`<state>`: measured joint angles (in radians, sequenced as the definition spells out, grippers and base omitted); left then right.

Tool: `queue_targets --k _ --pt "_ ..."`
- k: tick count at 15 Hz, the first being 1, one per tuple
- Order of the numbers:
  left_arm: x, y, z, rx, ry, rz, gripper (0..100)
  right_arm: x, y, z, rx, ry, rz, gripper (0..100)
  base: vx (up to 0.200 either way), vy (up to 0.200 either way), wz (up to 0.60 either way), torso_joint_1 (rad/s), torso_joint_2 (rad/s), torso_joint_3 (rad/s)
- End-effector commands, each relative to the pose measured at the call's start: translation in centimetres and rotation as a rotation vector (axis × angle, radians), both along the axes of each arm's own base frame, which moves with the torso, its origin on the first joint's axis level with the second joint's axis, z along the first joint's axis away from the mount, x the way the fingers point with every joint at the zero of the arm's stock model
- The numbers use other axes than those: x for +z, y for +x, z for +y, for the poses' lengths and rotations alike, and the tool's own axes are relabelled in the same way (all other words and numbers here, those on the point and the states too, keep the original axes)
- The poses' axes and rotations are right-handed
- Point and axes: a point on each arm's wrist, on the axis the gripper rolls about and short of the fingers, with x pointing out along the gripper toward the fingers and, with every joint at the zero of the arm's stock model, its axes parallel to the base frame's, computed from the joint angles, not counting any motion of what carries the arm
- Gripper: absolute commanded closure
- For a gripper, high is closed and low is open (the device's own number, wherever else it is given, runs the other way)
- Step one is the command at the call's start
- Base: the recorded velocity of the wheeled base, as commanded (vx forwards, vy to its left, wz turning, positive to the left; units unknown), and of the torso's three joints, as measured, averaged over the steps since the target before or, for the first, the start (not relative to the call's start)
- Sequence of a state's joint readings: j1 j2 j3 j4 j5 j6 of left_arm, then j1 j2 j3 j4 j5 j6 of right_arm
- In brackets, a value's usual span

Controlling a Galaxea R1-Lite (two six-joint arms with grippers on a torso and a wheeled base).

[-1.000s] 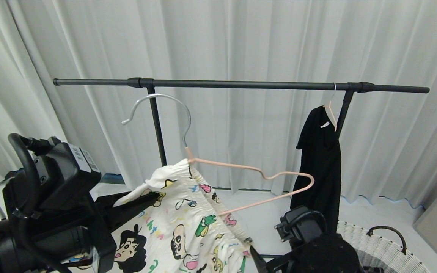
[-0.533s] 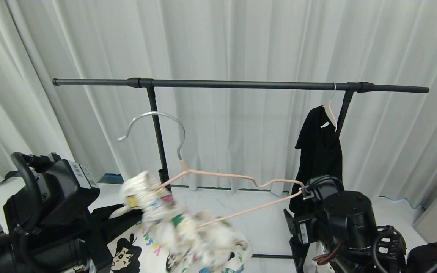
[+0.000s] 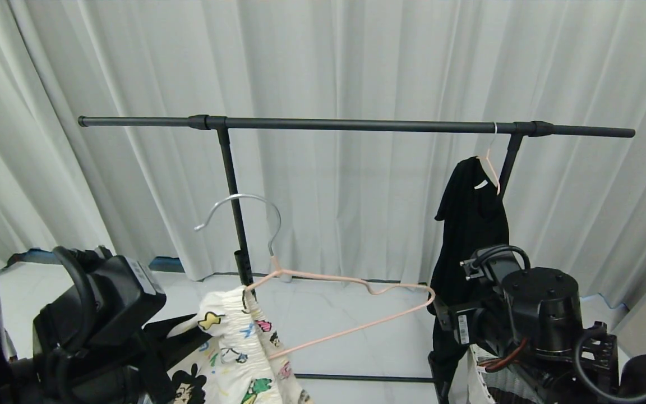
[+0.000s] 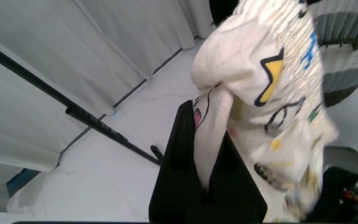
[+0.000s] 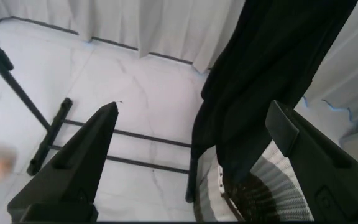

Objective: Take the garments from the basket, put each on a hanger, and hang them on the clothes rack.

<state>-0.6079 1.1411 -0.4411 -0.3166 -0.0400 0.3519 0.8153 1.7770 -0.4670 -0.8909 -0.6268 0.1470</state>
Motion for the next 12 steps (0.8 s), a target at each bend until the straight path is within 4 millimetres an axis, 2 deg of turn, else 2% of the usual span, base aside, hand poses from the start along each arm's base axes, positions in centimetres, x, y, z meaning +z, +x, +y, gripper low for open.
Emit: queue_targets --k 1,3,7,12 --pt "0.4 0.5 -0.4 0.006 -0.022 -0.002 100 0.0 -0.7 -0.2 0.015 -0.001 0.004 0 0.0 0.0 0.0 0.0 0.0 0.0" --pt "0.9 0.6 -0.4 0.007 -0.062 -0.026 100 0.1 -2.3 0.2 0.089 0.019 0.015 0 0.0 0.0 0.0 0.0 0.0 0.0" --pt "1.4 0.6 -0.6 -0.005 -0.081 -0.05 100 0.6 -6.9 5.1 0.33 0.177 0.06 0 0.0 0.0 0.0 0.0 0.0 0.0" --pt "1.6 0.4 -1.1 -0.038 -0.083 -0.051 100 -0.3 -8.8 10.2 0.451 0.19 0.076 0 0.0 0.0 0.0 0.0 0.0 0.0"
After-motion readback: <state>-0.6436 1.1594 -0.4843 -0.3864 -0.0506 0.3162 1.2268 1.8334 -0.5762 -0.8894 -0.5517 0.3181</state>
